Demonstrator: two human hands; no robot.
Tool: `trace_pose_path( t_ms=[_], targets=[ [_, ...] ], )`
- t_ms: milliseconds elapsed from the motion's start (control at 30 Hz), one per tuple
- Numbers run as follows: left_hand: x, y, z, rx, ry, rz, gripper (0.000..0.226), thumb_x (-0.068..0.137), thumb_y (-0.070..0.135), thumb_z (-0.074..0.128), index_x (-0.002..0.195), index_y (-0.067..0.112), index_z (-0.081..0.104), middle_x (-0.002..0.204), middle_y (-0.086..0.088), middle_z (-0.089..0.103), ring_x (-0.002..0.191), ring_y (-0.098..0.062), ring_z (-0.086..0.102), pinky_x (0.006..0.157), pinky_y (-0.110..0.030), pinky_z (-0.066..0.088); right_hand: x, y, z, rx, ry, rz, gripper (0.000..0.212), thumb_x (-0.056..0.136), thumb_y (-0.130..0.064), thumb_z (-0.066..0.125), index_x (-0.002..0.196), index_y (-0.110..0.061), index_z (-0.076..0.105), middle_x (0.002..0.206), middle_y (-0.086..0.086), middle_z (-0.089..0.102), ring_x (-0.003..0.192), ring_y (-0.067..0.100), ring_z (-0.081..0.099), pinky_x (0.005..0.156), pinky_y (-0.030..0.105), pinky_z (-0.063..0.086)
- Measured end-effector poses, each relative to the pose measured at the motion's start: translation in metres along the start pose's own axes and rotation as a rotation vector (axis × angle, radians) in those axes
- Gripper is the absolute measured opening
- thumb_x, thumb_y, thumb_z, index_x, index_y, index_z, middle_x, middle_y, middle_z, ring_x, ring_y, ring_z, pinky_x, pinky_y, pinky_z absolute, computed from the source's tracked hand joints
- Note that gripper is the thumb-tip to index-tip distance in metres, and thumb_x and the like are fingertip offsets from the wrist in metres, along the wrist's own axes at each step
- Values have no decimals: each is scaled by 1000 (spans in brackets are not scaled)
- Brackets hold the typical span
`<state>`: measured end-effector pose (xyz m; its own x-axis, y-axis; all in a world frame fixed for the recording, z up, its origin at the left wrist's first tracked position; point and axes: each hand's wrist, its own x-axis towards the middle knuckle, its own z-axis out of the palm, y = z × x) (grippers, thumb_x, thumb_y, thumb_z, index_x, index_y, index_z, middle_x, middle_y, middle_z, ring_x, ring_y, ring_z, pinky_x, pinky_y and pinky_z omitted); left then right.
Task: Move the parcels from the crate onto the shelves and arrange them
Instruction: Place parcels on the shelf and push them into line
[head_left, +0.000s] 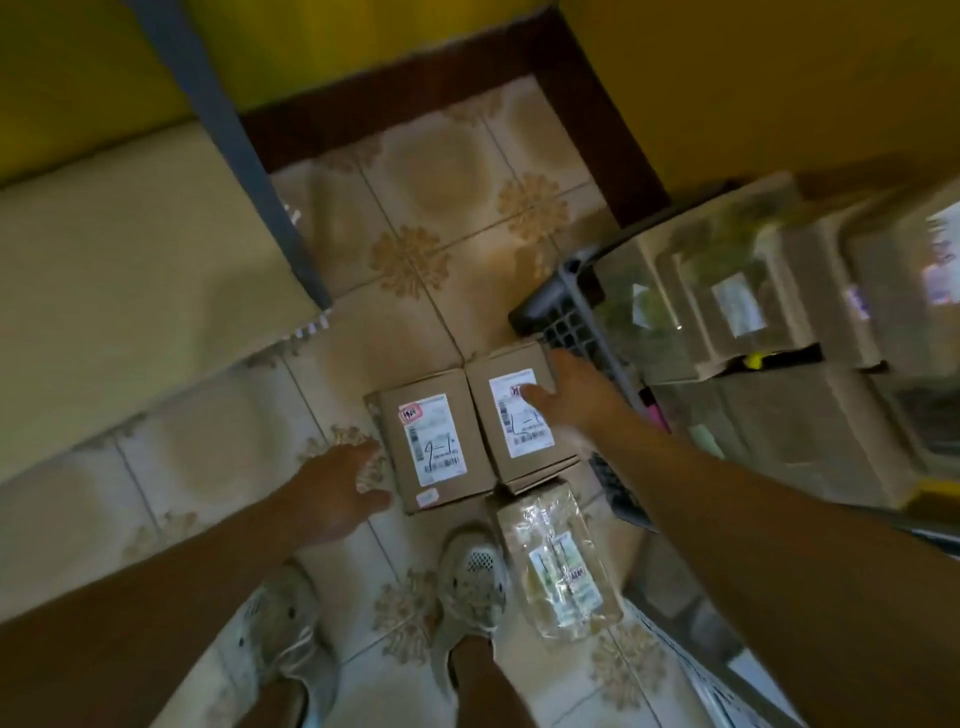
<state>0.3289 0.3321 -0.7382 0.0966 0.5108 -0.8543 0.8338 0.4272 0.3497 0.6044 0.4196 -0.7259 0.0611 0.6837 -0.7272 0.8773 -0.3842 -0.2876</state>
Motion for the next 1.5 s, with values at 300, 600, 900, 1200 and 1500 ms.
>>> trace_pose_path(
  t_ms=[300,600,900,1200,1500],
  targets=[
    [143,-15,111,-541,124,-53,71,92,8,61,150,25,23,135,6,49,121,-13,46,91,-22,32,136,65,98,4,153,78,95,91,-44,67,158,-34,-1,157,12,26,135,34,43,100,51,50],
    [159,-6,124,-790,247,-124,66,80,2,74,135,14,41,121,3,60,109,-18,60,89,-33,51,137,74,102,209,163,178,92,92,-41,67,157,-38,3,152,15,19,111,33,53,65,27,49],
    [145,0,112,-1004,307,-75,67,86,-16,51,139,22,39,99,11,62,73,4,66,52,-14,52,116,76,94,412,189,91,67,101,-24,53,153,-44,16,144,8,50,124,34,56,94,60,52],
    [78,8,56,-1030,313,-86,39,99,26,52,127,47,35,100,10,67,81,-8,68,54,-23,53,45,50,51,553,308,7,66,104,-16,48,158,-31,14,123,-7,53,78,-9,52,59,-1,42],
    [-109,30,-88,-864,411,118,28,100,19,45,119,40,50,98,14,68,79,-4,67,67,-28,50,-153,-43,-49,892,490,-17,62,96,-23,65,148,-40,36,117,-9,64,94,11,69,76,27,59]
  ],
)
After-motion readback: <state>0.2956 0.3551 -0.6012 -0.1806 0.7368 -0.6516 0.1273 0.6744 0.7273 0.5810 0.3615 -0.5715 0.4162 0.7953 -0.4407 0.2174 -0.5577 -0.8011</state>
